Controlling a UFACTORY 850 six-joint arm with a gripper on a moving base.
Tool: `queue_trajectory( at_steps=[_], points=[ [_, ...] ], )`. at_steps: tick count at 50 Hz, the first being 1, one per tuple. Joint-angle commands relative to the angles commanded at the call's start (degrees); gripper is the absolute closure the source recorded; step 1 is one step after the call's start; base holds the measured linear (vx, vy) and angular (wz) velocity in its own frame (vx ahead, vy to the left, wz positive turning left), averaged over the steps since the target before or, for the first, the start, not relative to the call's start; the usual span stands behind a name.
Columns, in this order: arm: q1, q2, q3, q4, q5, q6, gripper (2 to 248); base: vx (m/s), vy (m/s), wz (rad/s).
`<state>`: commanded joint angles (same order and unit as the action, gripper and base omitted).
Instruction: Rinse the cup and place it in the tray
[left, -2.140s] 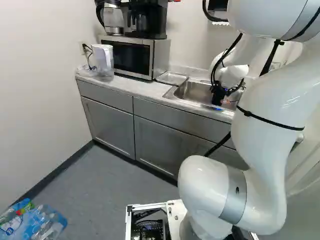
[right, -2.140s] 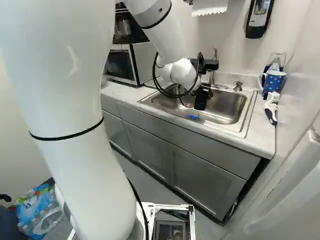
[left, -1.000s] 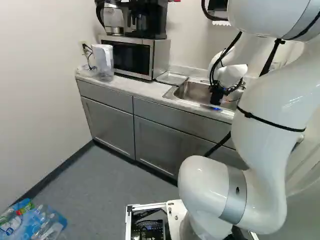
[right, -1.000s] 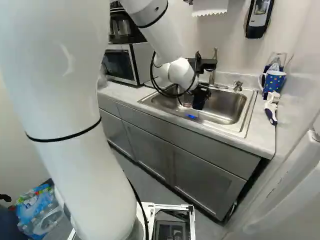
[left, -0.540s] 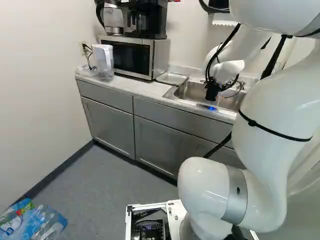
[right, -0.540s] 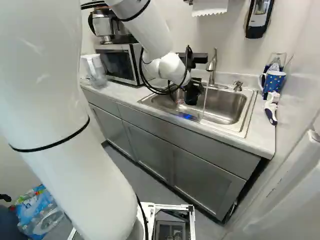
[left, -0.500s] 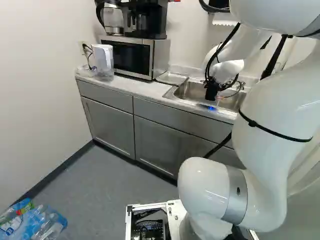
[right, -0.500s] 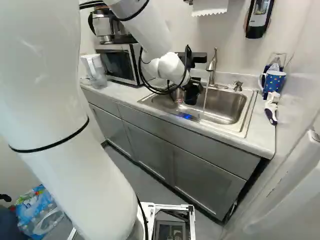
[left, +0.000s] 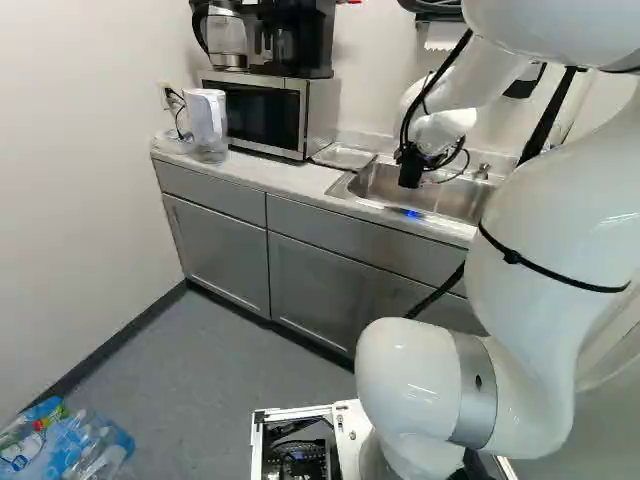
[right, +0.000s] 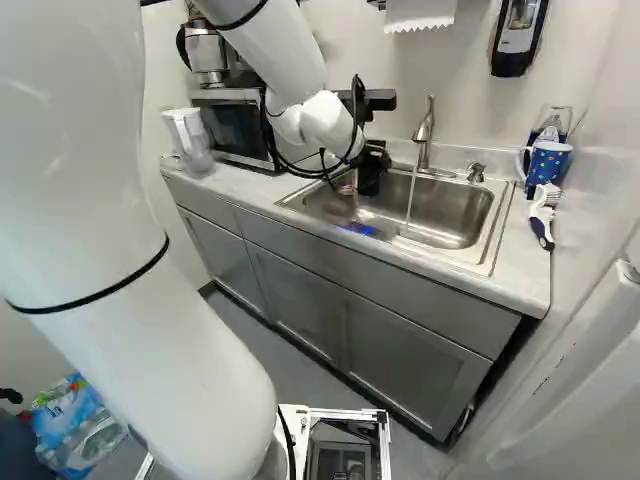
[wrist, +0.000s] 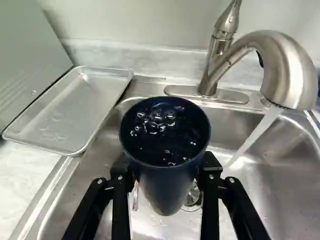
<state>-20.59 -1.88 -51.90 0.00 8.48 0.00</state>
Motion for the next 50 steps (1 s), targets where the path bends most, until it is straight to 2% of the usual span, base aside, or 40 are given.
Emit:
queue_trajectory(
  at_steps=[31,50],
  points=[
    [3.5,-1.12,-5.13,0.0,-0.12,0.0,124,0.0,0.0,0.0],
    [3.63,0.24,-6.12,0.0,-2.14,0.0,124,0.0,0.0,0.0]
  ],
)
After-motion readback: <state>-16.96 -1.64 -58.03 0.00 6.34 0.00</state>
